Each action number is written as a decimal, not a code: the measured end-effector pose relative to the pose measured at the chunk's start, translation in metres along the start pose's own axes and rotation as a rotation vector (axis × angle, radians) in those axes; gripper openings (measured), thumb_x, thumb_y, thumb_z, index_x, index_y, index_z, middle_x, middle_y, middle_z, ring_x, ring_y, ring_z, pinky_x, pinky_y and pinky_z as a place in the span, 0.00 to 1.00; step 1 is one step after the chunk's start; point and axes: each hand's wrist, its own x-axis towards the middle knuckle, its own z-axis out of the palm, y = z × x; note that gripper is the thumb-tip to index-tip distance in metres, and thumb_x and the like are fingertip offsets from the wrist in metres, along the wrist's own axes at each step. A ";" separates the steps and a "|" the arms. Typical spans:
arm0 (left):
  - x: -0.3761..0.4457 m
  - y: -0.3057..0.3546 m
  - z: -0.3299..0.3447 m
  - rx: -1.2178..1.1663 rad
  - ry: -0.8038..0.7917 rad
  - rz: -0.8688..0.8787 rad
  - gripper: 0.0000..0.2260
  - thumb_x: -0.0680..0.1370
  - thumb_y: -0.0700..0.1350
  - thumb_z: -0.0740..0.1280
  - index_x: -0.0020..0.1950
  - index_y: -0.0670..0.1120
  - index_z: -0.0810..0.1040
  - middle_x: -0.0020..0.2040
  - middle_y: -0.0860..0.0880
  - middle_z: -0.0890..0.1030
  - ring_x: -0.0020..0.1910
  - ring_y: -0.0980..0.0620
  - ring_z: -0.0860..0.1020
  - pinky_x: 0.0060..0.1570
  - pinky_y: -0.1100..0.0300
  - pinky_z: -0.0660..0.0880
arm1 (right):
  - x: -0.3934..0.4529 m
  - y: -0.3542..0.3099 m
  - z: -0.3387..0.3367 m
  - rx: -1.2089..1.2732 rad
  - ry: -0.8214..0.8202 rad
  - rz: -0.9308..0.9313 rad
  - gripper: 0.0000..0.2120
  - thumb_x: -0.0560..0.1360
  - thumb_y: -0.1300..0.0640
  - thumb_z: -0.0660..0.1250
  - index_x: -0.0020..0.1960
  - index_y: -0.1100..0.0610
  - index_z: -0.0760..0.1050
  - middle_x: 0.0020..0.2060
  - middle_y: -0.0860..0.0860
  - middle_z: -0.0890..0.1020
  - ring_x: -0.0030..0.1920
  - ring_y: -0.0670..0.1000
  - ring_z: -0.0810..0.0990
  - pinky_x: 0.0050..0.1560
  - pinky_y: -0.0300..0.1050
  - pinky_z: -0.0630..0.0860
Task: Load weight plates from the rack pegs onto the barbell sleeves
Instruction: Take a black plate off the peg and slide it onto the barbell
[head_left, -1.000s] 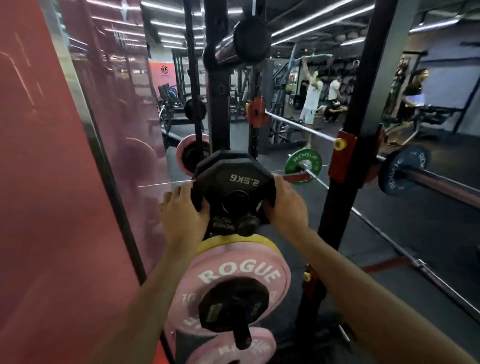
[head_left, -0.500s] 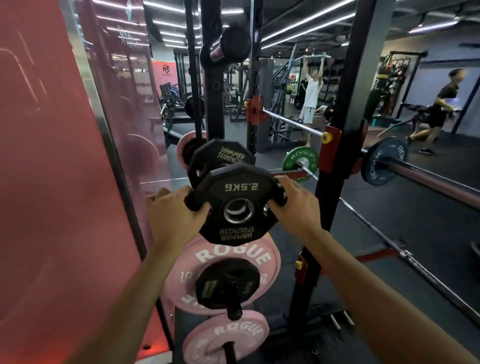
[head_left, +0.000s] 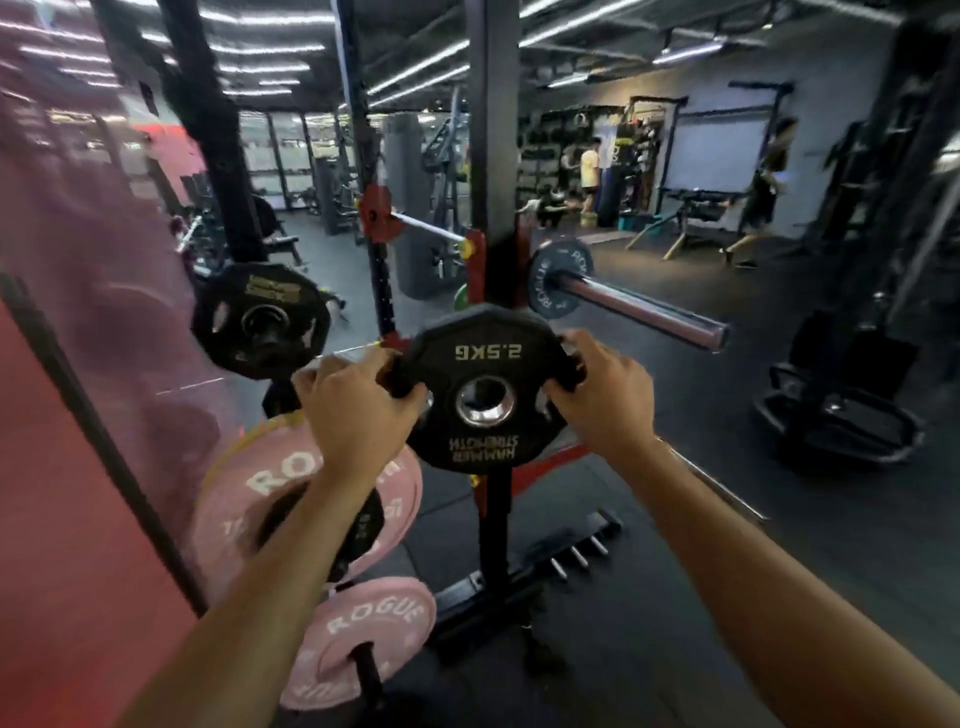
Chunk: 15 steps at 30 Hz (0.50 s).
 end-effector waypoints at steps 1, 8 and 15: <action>-0.005 0.015 0.010 -0.009 -0.026 0.021 0.19 0.64 0.60 0.67 0.49 0.52 0.83 0.35 0.47 0.81 0.45 0.43 0.77 0.50 0.50 0.63 | -0.006 0.014 -0.014 -0.023 0.006 0.027 0.21 0.65 0.51 0.73 0.57 0.49 0.75 0.44 0.50 0.83 0.42 0.57 0.82 0.38 0.46 0.73; -0.028 0.131 0.065 -0.177 -0.092 0.151 0.15 0.61 0.51 0.79 0.44 0.50 0.82 0.30 0.46 0.78 0.39 0.41 0.78 0.42 0.54 0.61 | -0.033 0.102 -0.093 -0.145 0.081 0.204 0.21 0.64 0.53 0.74 0.56 0.47 0.78 0.46 0.50 0.81 0.45 0.58 0.81 0.40 0.49 0.76; -0.021 0.209 0.124 -0.369 -0.157 0.176 0.16 0.64 0.57 0.71 0.47 0.50 0.83 0.35 0.45 0.81 0.44 0.41 0.78 0.48 0.48 0.72 | -0.028 0.175 -0.119 -0.207 0.128 0.321 0.21 0.65 0.55 0.73 0.58 0.48 0.78 0.49 0.50 0.81 0.45 0.58 0.81 0.42 0.49 0.76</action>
